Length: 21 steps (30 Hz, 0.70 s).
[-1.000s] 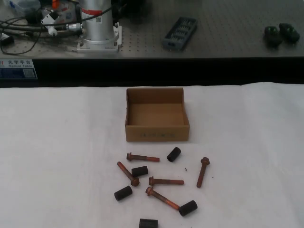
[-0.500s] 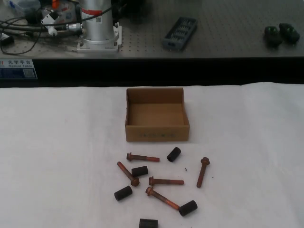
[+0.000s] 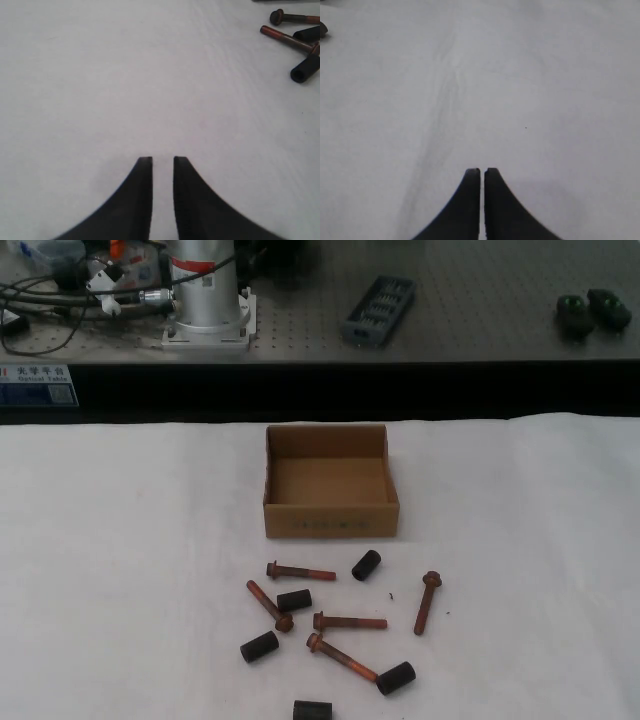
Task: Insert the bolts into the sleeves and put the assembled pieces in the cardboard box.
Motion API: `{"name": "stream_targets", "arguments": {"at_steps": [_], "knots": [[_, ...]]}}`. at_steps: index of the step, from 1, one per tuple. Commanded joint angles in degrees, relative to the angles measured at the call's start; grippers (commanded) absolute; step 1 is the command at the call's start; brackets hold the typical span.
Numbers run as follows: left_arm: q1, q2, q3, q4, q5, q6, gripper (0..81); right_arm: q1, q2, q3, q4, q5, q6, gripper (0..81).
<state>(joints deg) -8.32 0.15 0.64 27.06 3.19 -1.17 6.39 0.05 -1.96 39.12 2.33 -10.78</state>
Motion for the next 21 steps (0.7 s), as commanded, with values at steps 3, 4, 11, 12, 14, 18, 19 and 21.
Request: {"name": "stream_targets", "arguments": {"at_steps": [3, 4, 11, 12, 14, 18, 19, 21], "knots": [[0.1, -0.1, -0.6, -0.1, 0.0, -0.5, 11.7, -0.3, 0.0, 0.0, -0.4, -0.4, -0.7, 3.4], [0.1, -0.1, -0.6, -0.1, 0.0, -0.5, 11.7, -0.3, 0.0, 0.0, -0.4, -0.4, -1.3, 3.4], [0.1, -0.1, -0.6, -0.1, 0.2, -0.5, 11.7, -0.3, 0.0, 0.0, -2.7, -0.4, -15.4, 3.4], [0.1, -0.1, -0.6, -0.1, 0.2, -0.5, 11.7, -0.3, 0.0, 0.0, -3.9, -0.4, -15.4, 3.4], [0.1, -0.1, -0.6, -0.1, 0.2, -0.5, 11.7, -0.3, 0.0, 0.0, -6.8, -0.9, -15.4, 3.4], [0.1, -0.1, -0.6, -2.5, 0.7, -3.2, 11.3, -0.3, 0.0, 0.0, -13.2, -3.6, -12.5, 3.4], [0.1, -0.1, -0.6, -3.8, 1.3, -4.2, 9.8, -0.3, 0.0, 0.0, -15.4, -4.7, -9.7, 3.4], [0.1, -0.1, -0.6, -7.0, 3.3, -4.4, 2.8, -0.3, 0.0, 0.0, -20.2, -5.0, -3.3, 3.4]]}}
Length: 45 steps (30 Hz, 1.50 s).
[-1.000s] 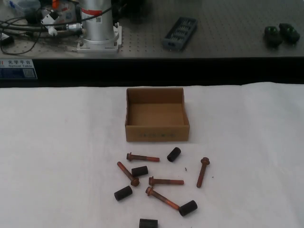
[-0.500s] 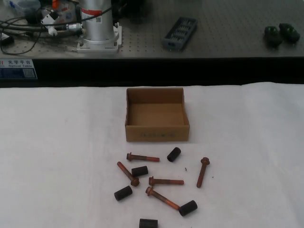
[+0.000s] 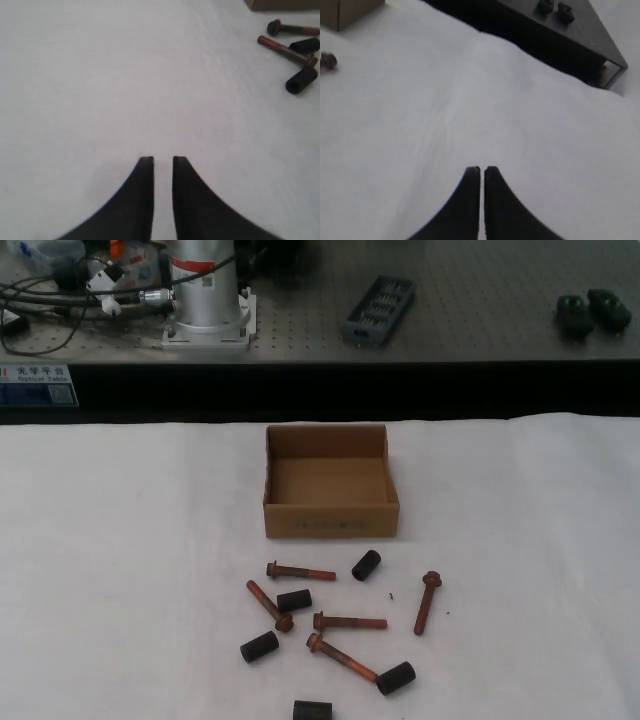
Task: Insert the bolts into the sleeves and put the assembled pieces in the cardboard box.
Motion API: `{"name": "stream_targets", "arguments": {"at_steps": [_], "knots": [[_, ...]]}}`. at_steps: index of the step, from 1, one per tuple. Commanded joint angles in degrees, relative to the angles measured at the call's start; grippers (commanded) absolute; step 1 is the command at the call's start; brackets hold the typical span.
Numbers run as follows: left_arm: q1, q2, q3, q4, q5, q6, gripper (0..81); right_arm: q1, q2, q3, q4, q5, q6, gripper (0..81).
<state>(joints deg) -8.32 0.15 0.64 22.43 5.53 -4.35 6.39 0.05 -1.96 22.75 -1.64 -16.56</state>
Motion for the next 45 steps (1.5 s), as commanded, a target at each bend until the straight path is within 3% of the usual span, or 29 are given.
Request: {"name": "stream_targets", "arguments": {"at_steps": [1, 5, 8, 13, 17, 21, 30, 40, 45], "knots": [[0.1, -0.1, -0.6, -3.5, 1.9, -1.3, 1.0, -0.3, 0.0, 0.0, -5.5, -1.7, 6.8, 3.4], [0.1, -0.1, -0.6, -5.7, 7.0, -2.6, 0.6, -0.3, 0.0, 0.0, -12.6, -4.1, 21.4, 3.4], [0.1, -0.1, -0.6, -5.7, 9.4, -4.3, 0.6, -0.3, 0.0, 0.0, -16.4, -8.1, 28.1, 3.4], [0.1, -0.1, -0.6, -5.7, 9.3, -4.7, 0.6, -0.3, 0.0, 0.0, -13.6, -24.2, 30.6, 3.4], [0.1, -0.1, -1.5, -5.4, 9.3, -4.7, 0.6, -0.3, 4.1, -1.7, -13.1, -25.2, 30.1, 3.4], [0.1, -0.1, -3.2, -3.1, 7.8, -4.7, 0.6, -0.3, 14.1, -6.6, -12.7, -28.9, 23.2, 3.4], [0.1, 7.9, -10.9, 0.3, 7.7, -2.7, 0.6, 2.9, 42.0, -23.0, -2.8, -27.8, 24.8, 3.4], [-0.2, 27.0, -22.9, 0.3, 11.0, -5.4, 0.6, 17.5, 63.7, -38.5, 2.2, -12.9, 28.4, 3.4], [-0.3, 35.3, -27.0, -2.6, 20.5, -9.9, 0.6, 22.7, 71.9, -44.5, 2.2, -7.4, 37.7, 3.4]]}}
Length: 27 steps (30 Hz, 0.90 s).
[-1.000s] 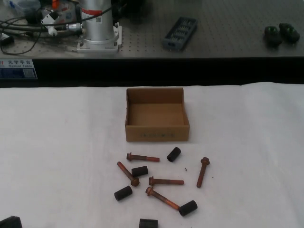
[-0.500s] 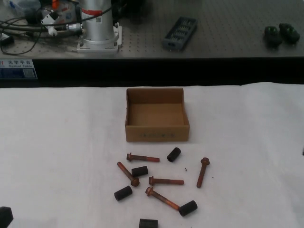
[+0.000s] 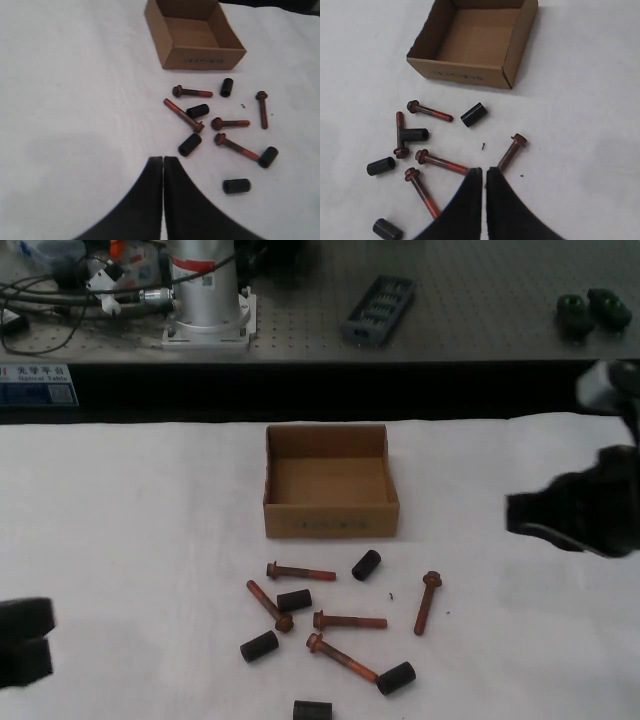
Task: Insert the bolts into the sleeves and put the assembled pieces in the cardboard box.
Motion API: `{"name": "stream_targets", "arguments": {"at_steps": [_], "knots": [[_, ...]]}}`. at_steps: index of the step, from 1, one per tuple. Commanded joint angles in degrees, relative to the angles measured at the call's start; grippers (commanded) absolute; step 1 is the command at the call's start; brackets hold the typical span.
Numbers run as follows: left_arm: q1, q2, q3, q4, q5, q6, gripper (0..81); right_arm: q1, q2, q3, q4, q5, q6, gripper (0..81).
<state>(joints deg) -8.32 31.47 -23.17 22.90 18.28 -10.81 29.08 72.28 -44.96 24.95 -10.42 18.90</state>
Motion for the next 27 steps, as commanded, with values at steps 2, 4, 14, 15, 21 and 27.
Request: {"name": "stream_targets", "arguments": {"at_steps": [2, 4, 14, 15, 21, 27], "knots": [[-0.3, 6.2, -3.4, -7.2, 10.1, -5.2, 0.6, 1.1, 3.1, -3.9, 1.1, 3.1, 4.5, 3.4], [-0.3, 7.5, -3.4, -9.9, 10.3, -8.1, 0.6, 1.9, 6.9, -6.6, 4.1, 5.7, 5.7, 3.4], [-0.3, 8.0, -3.4, -10.0, 10.3, -10.2, 0.6, 2.4, 21.0, -16.6, 9.7, 5.9, 11.3, 2.4], [-0.3, 8.0, -3.4, -9.6, 10.3, -10.2, 0.6, 2.4, 22.2, -17.1, 9.5, 5.0, 12.1, 0.0], [-0.3, 8.0, -3.4, -7.9, 10.3, -10.2, 0.6, 2.4, 26.4, -18.3, 9.6, 1.3, 17.0, 41.7], [-0.3, 8.0, -3.4, -7.1, 10.3, -10.2, 0.6, 3.6, 28.8, -18.3, 9.0, 1.3, 18.4, 29.6]]}}
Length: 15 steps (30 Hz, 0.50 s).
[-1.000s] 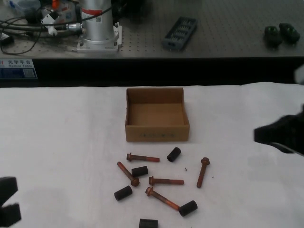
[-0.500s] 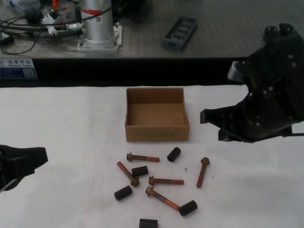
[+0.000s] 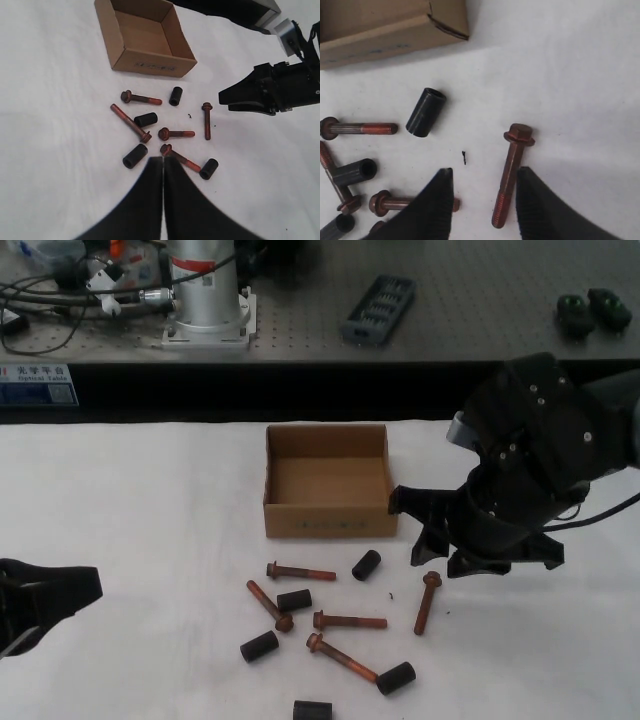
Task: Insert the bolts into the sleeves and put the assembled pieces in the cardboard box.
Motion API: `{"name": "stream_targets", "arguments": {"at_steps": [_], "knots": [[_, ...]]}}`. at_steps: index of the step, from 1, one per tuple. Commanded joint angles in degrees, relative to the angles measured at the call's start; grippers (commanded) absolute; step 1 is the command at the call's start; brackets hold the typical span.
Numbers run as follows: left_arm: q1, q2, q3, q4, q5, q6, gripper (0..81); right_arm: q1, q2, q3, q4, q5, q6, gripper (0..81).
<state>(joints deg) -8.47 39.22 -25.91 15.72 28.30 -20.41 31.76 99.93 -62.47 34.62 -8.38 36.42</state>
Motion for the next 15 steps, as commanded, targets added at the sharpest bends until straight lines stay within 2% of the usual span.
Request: {"name": "stream_targets", "arguments": {"at_steps": [1, 8, 15], "knots": [[-0.2, 0.2, -0.7, 0.2, 0.3, -0.6, 0.6, 1.3, 1.7, -1.0, -0.6, -0.5, 0.9, 29.8], [-0.2, 0.2, -0.7, 1.4, -1.1, -0.6, 0.6, 3.0, 6.2, -1.3, -0.6, 0.5, 2.9, 29.8], [-0.2, 0.2, -0.7, 1.3, -1.1, -0.4, 0.6, 3.0, 6.8, -1.3, -0.5, 5.6, 3.0, 29.5]]}}
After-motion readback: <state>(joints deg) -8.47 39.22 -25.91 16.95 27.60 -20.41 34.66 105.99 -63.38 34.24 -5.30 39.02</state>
